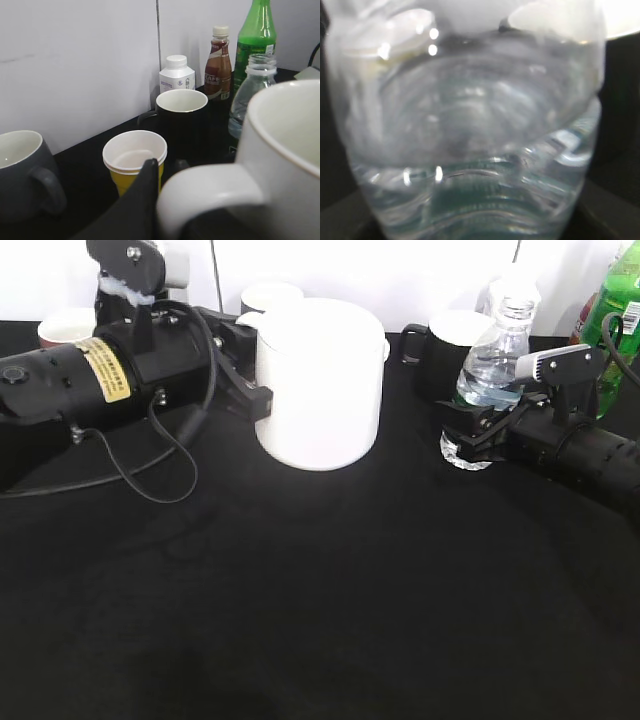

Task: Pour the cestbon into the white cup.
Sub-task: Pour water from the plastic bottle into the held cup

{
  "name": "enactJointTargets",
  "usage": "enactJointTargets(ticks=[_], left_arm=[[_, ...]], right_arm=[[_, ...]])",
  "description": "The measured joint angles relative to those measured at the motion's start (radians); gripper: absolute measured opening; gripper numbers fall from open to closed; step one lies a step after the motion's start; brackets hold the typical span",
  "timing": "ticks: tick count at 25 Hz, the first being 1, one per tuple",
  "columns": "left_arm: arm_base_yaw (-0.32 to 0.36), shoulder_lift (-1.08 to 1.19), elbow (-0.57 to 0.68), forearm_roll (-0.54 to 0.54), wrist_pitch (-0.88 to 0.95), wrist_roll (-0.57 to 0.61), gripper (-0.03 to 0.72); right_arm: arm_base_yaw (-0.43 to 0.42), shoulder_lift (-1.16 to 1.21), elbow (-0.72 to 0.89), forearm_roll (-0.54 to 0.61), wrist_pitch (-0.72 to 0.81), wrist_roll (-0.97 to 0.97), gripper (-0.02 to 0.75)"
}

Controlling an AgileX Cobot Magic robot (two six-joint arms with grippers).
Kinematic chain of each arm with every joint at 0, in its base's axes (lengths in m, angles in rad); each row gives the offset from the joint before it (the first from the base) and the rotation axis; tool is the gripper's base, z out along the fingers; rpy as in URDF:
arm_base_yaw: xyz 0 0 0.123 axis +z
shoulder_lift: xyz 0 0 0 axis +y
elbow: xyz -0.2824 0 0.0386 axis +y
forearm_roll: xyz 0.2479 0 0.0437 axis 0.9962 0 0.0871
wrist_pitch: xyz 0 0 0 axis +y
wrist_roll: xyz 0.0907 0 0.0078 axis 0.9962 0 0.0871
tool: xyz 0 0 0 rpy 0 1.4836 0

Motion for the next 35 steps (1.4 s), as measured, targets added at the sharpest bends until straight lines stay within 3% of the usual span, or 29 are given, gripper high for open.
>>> enactJointTargets(ticks=[5,10,15,20,25,28,35], left_arm=[[-0.001,0.000,0.000,0.002,0.015,0.000,0.059],[-0.066,0.013,0.000,0.089,0.033,-0.027,0.059],[-0.088,0.121,0.000,0.099,-0.161,-0.033,0.059],[-0.088,0.126,0.000,0.109,-0.249,-0.034,0.059],[-0.090,0.135,0.000,0.223,-0.249,-0.034,0.059],[-0.090,0.135,0.000,0.227,-0.248,-0.034,0.059],[-0.090,0.135,0.000,0.247,-0.248,-0.034,0.059]], right_arm=[[0.000,-0.016,0.003,-0.007,-0.030,-0.007,0.482],[0.000,-0.277,0.007,-0.033,-0.010,-0.209,0.481],[0.000,-0.462,0.007,-0.151,-0.010,-0.490,0.481],[0.000,-0.475,0.007,-0.234,-0.007,-0.756,0.481],[0.001,-0.475,0.007,-0.272,-0.007,-0.958,0.481],[0.001,-0.475,0.007,-0.343,-0.007,-1.009,0.481],[0.001,-0.475,0.007,-0.358,-0.008,-1.105,0.480]])
